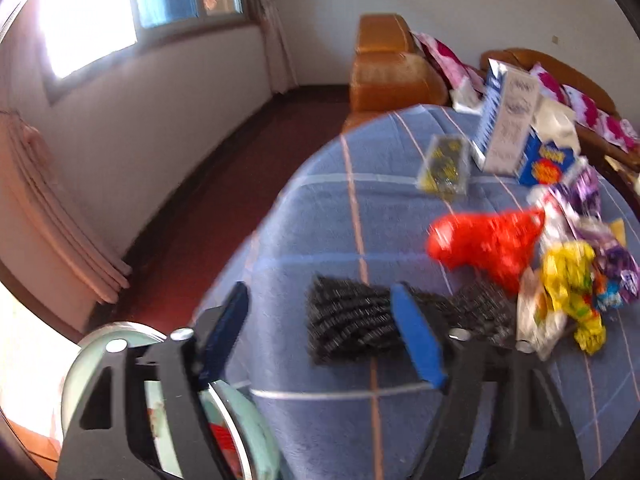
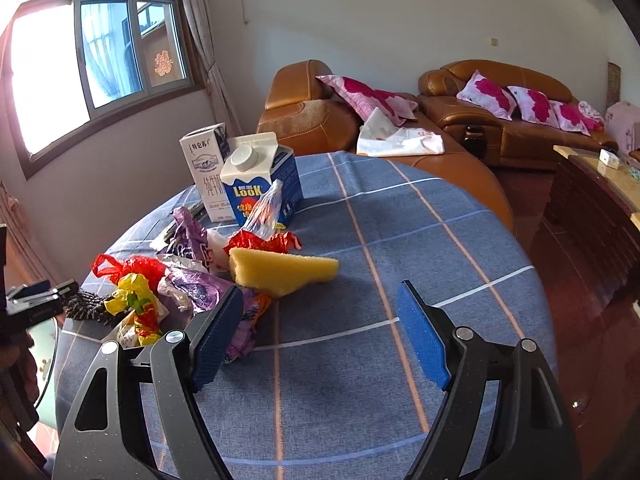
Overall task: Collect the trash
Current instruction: 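Grasp the black coiled scrubber with the left tool while the right tool grasps the purple wrapper, then carry the black scrubber and purple wrapper over the green bin with both tools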
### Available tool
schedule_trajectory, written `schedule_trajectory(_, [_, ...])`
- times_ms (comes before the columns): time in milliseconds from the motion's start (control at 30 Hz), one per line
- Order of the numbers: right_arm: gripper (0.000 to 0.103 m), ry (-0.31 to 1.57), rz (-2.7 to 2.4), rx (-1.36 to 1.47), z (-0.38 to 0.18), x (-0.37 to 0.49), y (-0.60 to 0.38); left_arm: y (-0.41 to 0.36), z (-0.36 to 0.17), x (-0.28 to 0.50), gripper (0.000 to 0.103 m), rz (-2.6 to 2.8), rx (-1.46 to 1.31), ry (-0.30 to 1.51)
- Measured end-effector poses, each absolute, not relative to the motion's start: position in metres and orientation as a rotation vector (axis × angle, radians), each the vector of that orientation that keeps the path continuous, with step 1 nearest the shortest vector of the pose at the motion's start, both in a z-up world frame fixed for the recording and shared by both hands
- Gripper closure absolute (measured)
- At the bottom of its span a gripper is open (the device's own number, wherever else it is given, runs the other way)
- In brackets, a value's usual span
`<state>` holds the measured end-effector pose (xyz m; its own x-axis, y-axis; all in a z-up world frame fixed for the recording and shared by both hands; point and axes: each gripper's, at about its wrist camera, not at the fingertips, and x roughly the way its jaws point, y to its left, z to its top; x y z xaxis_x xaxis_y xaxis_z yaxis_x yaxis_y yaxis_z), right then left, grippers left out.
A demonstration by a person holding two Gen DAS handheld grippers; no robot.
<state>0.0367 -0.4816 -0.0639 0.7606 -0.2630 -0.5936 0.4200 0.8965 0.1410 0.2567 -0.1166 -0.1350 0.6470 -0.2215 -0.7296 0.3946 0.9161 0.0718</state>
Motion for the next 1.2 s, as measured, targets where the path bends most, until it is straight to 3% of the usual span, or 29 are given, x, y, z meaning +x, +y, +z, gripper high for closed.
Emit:
schedule_trajectory(33, [0.026, 0.606, -0.372, 0.278, -0.065, 0.039, -0.481, -0.116, -0.139, 0.253, 0.041, -0.372, 0.224, 0.793])
schedule_trajectory(100, [0.025, 0.621, -0.352, 0.290, -0.067, 0.043, -0.479, -0.117, -0.141, 0.246, 0.067, -0.428, 0.210, 0.786])
schedule_trajectory(200, [0.026, 0.629, -0.322, 0.294, -0.067, 0.048, -0.472, -0.120, -0.138, 0.236, 0.089, -0.463, 0.212, 0.782])
schedule_trajectory(400, [0.027, 0.679, -0.240, 0.332, -0.078, 0.064, -0.458, -0.112, -0.130, 0.214, 0.092, -0.471, 0.191, 0.773])
schedule_trajectory(500, [0.044, 0.691, -0.191, 0.356, -0.080, 0.069, -0.456, -0.100, -0.126, 0.199, 0.092, -0.458, 0.164, 0.767])
schedule_trajectory(567, [0.068, 0.712, -0.153, 0.360, -0.083, 0.073, -0.454, -0.093, -0.124, 0.190, 0.092, -0.459, 0.140, 0.766])
schedule_trajectory(700, [0.082, 0.728, -0.109, 0.364, -0.086, 0.072, -0.447, -0.082, -0.118, 0.172, 0.092, -0.442, 0.114, 0.747])
schedule_trajectory(1200, [0.084, 0.550, -0.029, 0.218, -0.031, 0.052, -0.401, -0.020, -0.077, 0.130, 0.092, -0.272, 0.086, 0.616])
